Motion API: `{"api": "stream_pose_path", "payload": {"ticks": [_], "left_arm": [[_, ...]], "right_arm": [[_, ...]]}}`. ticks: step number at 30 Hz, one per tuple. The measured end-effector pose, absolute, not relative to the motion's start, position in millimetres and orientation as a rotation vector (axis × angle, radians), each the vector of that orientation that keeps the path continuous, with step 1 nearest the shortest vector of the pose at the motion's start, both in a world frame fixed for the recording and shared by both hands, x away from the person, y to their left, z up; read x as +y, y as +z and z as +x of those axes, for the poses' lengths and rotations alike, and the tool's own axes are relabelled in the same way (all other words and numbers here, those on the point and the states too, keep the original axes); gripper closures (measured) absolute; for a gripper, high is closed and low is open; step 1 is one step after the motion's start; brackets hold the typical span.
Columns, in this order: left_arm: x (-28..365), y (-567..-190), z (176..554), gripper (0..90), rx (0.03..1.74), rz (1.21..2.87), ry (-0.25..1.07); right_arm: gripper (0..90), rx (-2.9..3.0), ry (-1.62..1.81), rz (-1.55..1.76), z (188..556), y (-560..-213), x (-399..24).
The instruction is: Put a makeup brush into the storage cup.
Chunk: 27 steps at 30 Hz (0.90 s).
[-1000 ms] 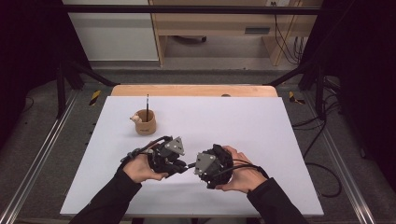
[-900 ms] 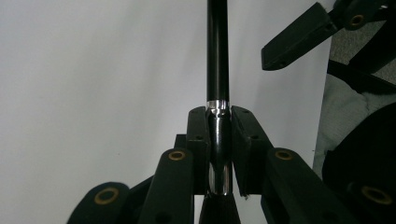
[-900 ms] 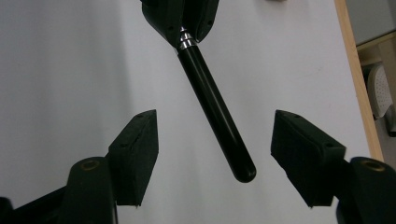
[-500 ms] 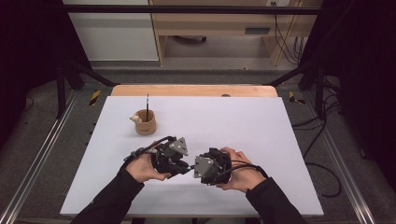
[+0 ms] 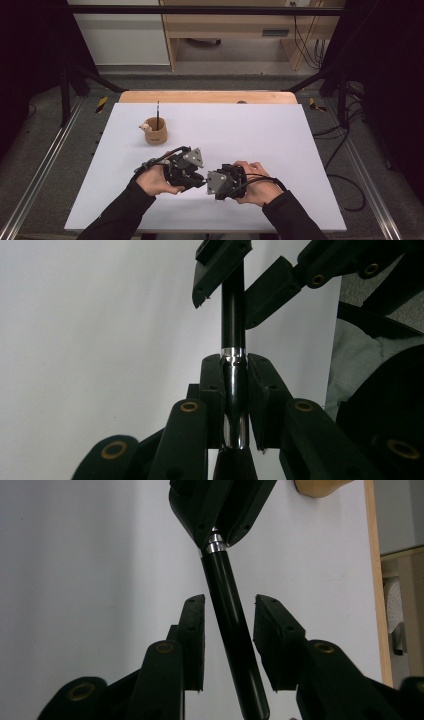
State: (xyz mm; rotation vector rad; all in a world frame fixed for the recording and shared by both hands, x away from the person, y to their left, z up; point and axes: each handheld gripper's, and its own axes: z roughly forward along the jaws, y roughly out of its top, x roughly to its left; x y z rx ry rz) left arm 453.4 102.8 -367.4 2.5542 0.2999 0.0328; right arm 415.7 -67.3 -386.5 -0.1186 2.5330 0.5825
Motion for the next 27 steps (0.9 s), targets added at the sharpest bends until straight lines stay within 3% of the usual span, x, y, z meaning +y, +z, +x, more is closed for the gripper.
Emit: {"api": "stream_pose_path", "payload": {"ticks": [6, 27], "left_arm": [[99.9, -366.1, 452.3, 77.6, 0.288, 2.564, 0.027], [101.7, -365.3, 453.8, 75.4, 0.28, 2.531, 0.054]], "right_arm": [[73.5, 2.52, 0.546, -0.177, 415.5, -387.6, -67.7], [79.5, 2.533, 0.501, -0.227, 415.0, -391.4, -68.3]]}}
